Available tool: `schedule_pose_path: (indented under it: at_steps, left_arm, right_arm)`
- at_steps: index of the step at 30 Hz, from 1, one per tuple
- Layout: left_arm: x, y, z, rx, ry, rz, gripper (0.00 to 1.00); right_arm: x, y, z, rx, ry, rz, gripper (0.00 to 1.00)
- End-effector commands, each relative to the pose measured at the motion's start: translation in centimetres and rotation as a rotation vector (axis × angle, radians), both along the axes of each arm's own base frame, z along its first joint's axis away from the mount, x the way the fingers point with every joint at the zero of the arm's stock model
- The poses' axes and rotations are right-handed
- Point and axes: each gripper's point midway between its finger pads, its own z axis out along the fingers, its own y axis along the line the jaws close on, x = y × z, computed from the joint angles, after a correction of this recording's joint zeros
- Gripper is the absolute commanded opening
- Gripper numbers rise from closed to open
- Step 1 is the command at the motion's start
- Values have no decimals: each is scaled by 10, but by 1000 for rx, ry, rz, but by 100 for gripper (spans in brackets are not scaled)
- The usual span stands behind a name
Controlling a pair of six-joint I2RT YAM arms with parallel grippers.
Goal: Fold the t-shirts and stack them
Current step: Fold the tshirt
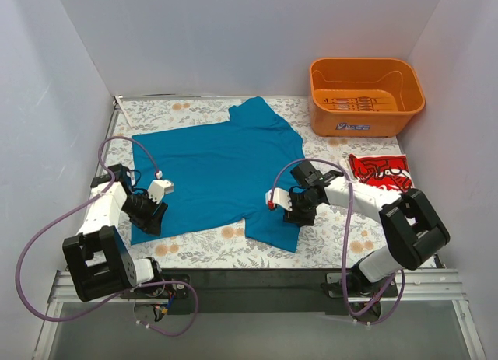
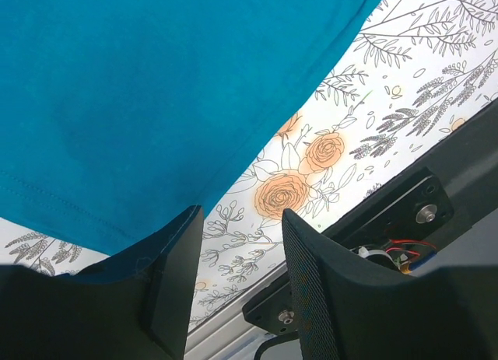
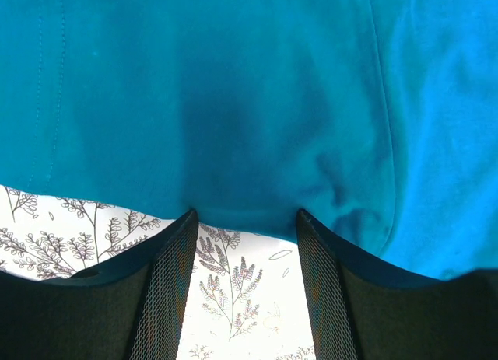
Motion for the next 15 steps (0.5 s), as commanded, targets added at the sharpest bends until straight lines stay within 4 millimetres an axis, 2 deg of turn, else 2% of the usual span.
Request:
schedule_pose_path:
  at_steps: [1,4,8,15]
  left_arm:
    - [3,3,5,15,-36,13,44]
    - [7,4,10,19,-45,13,44]
    - [11,5,11,15,-41,13,44]
    - [21,5,12,9,-63,29,45]
  right_arm:
    - [3,1,6,14,-54,2,60]
    - [2,5,29,62,-85,31,59]
    - [0,17,47,126,-71,40,57]
    - [7,20,18,77,-39,35,58]
